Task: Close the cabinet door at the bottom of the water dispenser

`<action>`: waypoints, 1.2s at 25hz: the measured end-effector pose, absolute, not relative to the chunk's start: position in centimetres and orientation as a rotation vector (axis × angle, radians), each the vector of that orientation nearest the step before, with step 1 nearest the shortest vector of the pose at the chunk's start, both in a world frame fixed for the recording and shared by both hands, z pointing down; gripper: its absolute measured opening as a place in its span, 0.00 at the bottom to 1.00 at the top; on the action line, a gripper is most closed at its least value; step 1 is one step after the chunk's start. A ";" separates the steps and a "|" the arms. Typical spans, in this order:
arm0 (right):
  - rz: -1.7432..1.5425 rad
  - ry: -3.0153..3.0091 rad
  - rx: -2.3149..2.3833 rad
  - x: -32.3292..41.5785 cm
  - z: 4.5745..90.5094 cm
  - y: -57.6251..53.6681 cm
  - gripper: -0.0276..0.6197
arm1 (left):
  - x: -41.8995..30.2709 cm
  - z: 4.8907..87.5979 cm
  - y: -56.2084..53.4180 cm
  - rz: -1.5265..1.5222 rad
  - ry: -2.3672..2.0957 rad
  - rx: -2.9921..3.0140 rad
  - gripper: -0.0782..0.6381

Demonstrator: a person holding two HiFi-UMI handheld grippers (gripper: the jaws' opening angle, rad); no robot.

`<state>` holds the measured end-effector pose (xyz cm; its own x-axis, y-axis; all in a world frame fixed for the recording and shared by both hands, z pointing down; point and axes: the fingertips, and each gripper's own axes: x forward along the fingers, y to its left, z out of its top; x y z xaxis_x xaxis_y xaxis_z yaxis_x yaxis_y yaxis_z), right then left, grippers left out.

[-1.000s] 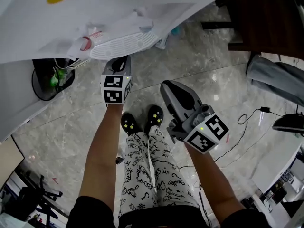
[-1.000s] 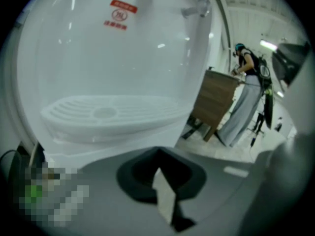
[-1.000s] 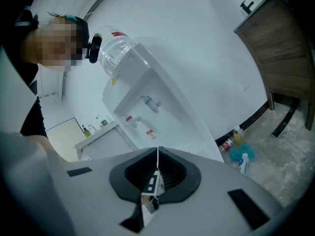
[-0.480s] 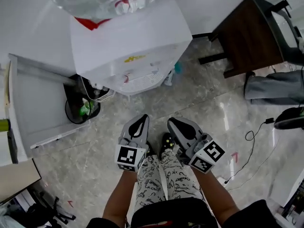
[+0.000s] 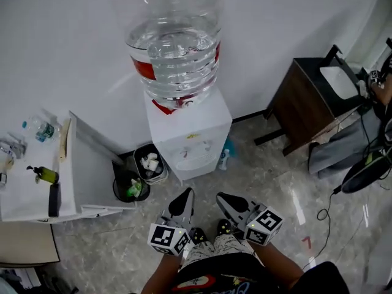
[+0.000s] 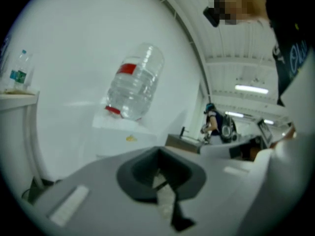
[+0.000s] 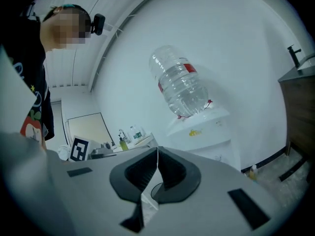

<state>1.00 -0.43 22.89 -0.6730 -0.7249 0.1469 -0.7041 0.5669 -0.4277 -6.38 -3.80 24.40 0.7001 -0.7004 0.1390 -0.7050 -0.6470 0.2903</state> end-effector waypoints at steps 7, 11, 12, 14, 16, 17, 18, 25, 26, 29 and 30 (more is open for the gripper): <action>-0.595 2.718 -1.267 -1.7 19.2 2.1 0.07 | -7.5 20.2 -0.5 -0.036 -0.942 2.702 0.11; -0.579 2.710 -1.240 -0.7 17.2 2.3 0.07 | -5.9 18.4 0.7 -0.007 -0.920 2.725 0.11; -0.574 2.714 -1.232 -0.4 16.7 2.3 0.07 | -5.4 18.1 0.8 -0.007 -0.912 2.723 0.11; -0.567 2.728 -1.226 -0.5 16.1 2.2 0.07 | -5.2 17.8 0.9 -0.017 -0.903 2.712 0.11; -0.564 2.740 -1.219 -1.0 15.9 2.1 0.07 | -5.7 17.7 0.8 -0.012 -0.911 2.703 0.11; -0.563 2.746 -1.214 -1.2 16.0 2.1 0.07 | -6.0 17.8 0.9 0.005 -0.920 2.704 0.11; -0.562 2.752 -1.209 -1.5 16.0 2.1 0.07 | -6.2 17.8 0.8 0.028 -0.931 2.714 0.11; -0.540 2.794 -1.169 -3.3 15.8 1.0 0.07 | -7.5 17.8 0.1 0.086 -0.948 2.761 0.11; -0.533 2.801 -1.152 -3.5 15.7 1.0 0.07 | -7.5 18.0 0.0 0.097 -0.952 2.758 0.11; -0.517 2.821 -1.118 -3.9 15.5 0.8 0.07 | -7.5 18.1 -0.3 0.087 -0.949 2.754 0.11; -0.518 2.823 -1.114 -3.9 15.5 0.8 0.07 | -7.5 18.0 -0.4 0.080 -0.945 2.751 0.11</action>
